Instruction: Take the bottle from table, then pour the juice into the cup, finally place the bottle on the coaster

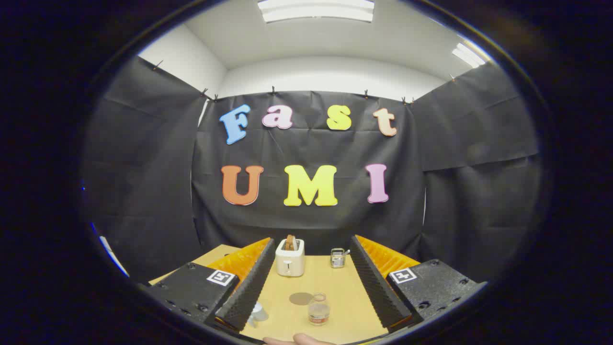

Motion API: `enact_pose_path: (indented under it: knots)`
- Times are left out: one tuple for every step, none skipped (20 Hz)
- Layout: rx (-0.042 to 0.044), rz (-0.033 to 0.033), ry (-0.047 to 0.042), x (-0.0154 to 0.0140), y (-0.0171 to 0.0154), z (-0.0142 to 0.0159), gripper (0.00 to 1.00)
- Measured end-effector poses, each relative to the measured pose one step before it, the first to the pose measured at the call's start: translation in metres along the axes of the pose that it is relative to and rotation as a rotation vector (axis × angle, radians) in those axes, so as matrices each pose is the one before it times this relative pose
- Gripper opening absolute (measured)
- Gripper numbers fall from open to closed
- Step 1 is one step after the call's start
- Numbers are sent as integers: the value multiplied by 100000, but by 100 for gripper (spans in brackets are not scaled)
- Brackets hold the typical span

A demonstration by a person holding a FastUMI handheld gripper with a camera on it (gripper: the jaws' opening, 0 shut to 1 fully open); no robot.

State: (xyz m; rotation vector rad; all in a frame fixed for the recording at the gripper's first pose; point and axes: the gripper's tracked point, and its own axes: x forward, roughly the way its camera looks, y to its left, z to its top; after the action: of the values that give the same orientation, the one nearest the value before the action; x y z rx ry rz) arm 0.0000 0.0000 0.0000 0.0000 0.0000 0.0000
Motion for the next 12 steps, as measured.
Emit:
enact_pose_path:
  knots:
    - [-348,-561,959,8,98,-118,100]
    - [471,-331,995,-53,-29,-314,100]
    - [848,376,432,-33,149,-11,100]
    - [815,433,-280,-106,206,204,100]
    - [506,71,-192,3,-47,37,100]
    - [255,-86,-173,-55,-17,80,100]
    - [285,-96,-129,23,-5,-43,100]
    - [30,140,-337,12,103,75,100]
    - [-29,249,-120,-9,81,102,100]
    - [-349,76,18,-23,53,-188,100]
    - [-385,-171,-111,45,-31,-106,100]
    - [-264,-12,-93,99,1,-8,100]
